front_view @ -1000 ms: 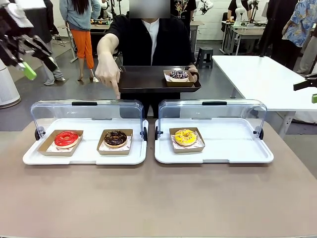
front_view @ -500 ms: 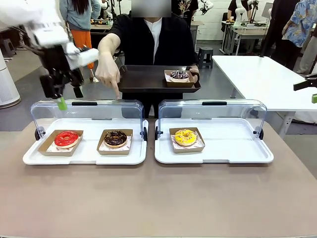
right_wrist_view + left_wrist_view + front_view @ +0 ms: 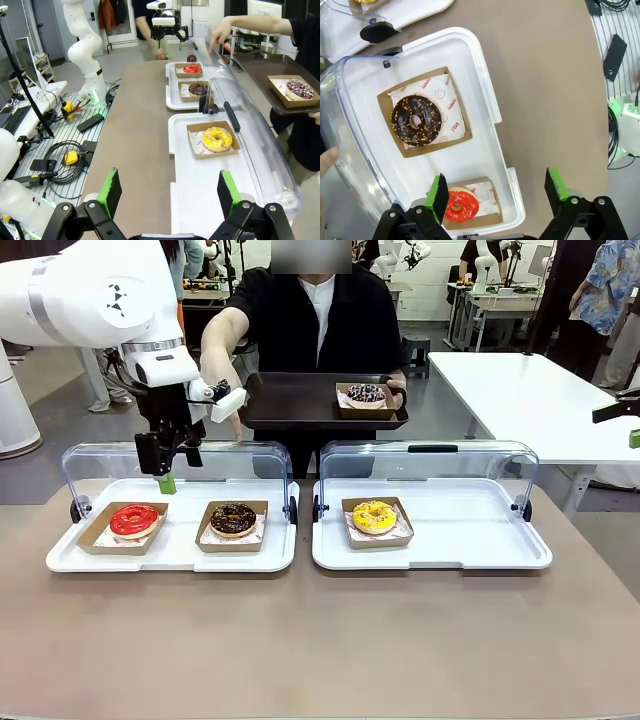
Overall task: Provide the desired donut to the person.
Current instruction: Pick up and lift the Paper togo box containing the Donut pointed at by the person.
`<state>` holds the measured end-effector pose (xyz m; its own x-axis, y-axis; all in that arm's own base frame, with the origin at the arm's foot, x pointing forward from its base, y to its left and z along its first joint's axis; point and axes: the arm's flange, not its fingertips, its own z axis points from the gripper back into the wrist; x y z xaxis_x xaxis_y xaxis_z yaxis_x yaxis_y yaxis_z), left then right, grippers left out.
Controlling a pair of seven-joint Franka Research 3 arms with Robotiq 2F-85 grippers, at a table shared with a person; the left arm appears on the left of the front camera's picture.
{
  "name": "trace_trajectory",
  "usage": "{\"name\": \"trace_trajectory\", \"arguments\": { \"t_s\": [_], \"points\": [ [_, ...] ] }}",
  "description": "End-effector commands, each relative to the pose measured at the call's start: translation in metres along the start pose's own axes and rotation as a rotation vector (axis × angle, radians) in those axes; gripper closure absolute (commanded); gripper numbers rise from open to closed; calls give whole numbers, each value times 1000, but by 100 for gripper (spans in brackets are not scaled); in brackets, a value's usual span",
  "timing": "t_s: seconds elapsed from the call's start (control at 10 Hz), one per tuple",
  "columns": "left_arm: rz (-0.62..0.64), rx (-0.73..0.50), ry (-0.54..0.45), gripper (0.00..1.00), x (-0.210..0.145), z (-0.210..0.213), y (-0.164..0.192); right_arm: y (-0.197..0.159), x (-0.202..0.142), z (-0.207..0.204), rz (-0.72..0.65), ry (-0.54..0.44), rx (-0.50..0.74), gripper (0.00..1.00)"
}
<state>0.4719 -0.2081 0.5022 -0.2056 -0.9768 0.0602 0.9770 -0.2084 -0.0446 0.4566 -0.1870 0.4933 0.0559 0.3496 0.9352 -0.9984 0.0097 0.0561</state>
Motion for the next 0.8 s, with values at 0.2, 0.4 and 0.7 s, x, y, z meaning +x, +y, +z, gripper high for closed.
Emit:
{"name": "trace_trajectory", "arguments": {
  "t_s": [0.2, 0.4, 0.7],
  "points": [
    [-1, 0, -5, 0, -2, 1, 0, -1, 0, 0, 0, 1, -5, 0],
    [-1, 0, -5, 0, -2, 1, 0, -1, 0, 0, 0, 1, -5, 0],
    [15, 34, 19, 0, 0, -10, 2, -1, 0, 0, 0, 1, -5, 0]
  ]
}}
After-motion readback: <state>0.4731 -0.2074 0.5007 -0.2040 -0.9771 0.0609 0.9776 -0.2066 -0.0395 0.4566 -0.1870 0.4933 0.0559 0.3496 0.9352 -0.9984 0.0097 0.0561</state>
